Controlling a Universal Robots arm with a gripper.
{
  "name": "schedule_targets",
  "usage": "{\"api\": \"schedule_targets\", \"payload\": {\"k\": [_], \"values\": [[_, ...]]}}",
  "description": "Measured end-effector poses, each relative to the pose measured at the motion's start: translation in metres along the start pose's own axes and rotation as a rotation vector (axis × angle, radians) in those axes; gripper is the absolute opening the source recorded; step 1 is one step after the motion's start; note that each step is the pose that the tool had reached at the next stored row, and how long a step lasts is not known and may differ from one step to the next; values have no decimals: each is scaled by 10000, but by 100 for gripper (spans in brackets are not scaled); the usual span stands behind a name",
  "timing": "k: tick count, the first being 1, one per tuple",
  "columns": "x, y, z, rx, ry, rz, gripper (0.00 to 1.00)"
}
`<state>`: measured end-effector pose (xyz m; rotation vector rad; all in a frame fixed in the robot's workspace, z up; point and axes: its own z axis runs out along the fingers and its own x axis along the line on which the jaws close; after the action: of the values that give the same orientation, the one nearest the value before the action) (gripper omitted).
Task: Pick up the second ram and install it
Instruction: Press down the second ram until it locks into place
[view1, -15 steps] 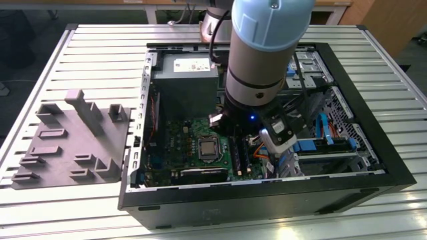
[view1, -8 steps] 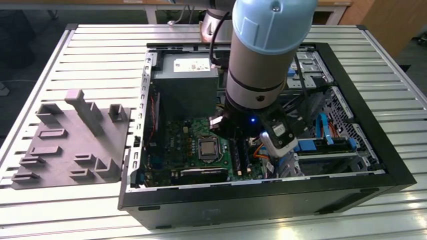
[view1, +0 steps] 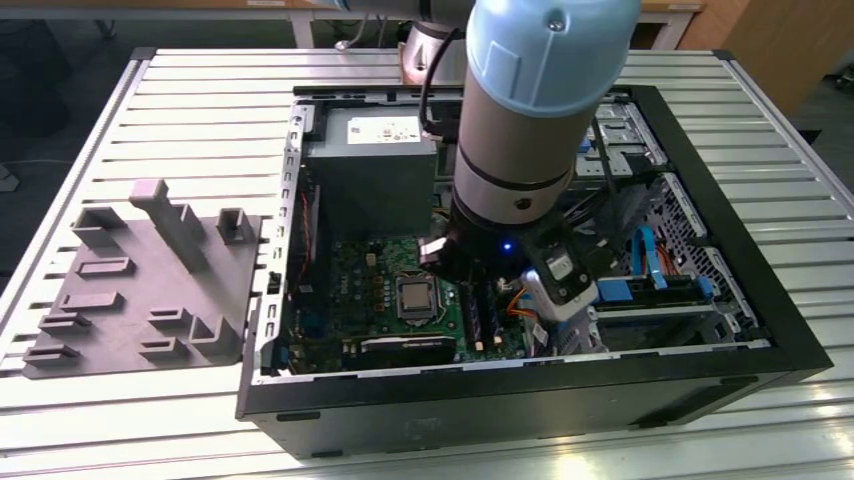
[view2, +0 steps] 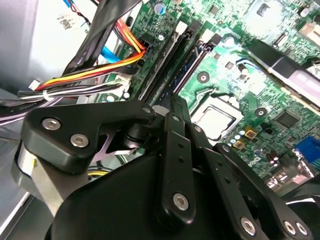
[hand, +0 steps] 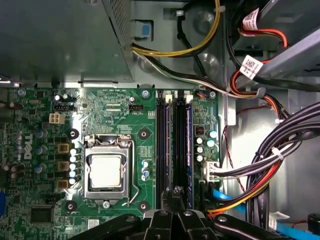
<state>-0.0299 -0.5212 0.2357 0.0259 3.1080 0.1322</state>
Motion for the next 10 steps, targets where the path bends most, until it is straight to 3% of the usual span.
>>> {"api": "schedule_targets", "payload": {"k": [10], "values": [[-1, -57, -4, -1, 0, 0, 11]]}}
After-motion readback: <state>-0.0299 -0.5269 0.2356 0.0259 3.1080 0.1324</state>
